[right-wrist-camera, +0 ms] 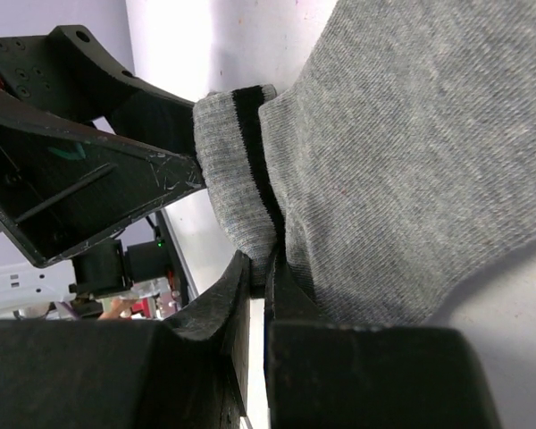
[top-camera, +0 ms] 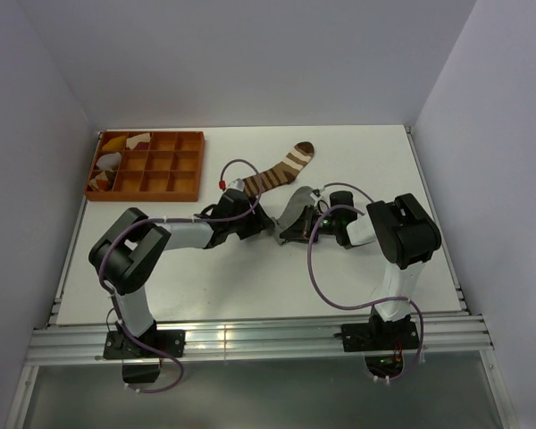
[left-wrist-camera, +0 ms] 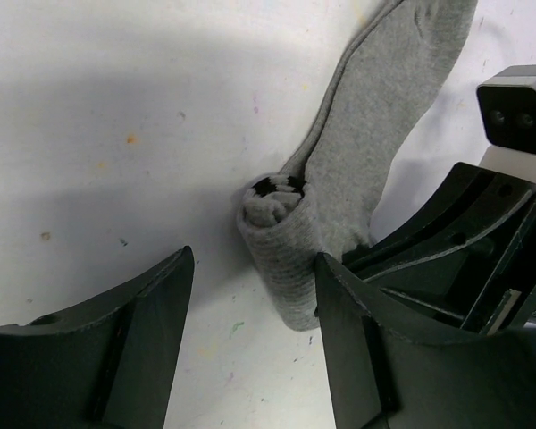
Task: Roll the socks
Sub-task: Roll the sock at the center of the board.
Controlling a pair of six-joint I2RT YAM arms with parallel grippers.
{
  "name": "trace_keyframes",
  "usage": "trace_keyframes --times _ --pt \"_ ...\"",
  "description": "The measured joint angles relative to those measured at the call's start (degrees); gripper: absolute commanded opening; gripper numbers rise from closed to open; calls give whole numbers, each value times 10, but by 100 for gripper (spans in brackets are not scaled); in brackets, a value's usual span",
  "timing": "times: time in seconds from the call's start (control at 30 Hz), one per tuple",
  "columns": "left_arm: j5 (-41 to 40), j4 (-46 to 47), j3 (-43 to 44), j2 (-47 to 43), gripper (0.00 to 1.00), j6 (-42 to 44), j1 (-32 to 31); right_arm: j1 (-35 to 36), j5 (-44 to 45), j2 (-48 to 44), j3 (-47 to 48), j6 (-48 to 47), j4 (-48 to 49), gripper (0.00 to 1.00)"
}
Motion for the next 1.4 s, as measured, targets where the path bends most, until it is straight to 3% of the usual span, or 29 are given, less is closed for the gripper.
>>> trace_keyframes --times 0.4,0.53,0.63,0.77,0.87,0.97,1.2,1.4 --pt "3 37 15 35 49 -10 -6 -5 -11 9 9 0 -11 0" --pt "4 44 15 41 36 -13 -7 -6 -15 12 14 -2 -17 0" --pt "4 45 15 43 18 -13 -8 -6 -14 12 17 -9 -27 1" --pt "3 40 21 43 0 -12 -10 -5 5 -7 19 -26 -56 18" --pt "1 26 31 43 0 -8 -15 1 42 -44 18 -52 -100 33" --pt "-6 1 45 43 0 1 -19 16 98 -92 17 -84 -153 41" --pt "-21 -49 71 43 0 25 -24 90 284 -223 18 -186 -260 51" --pt "-28 -97 95 43 0 47 -26 175 412 -268 20 -261 -290 56"
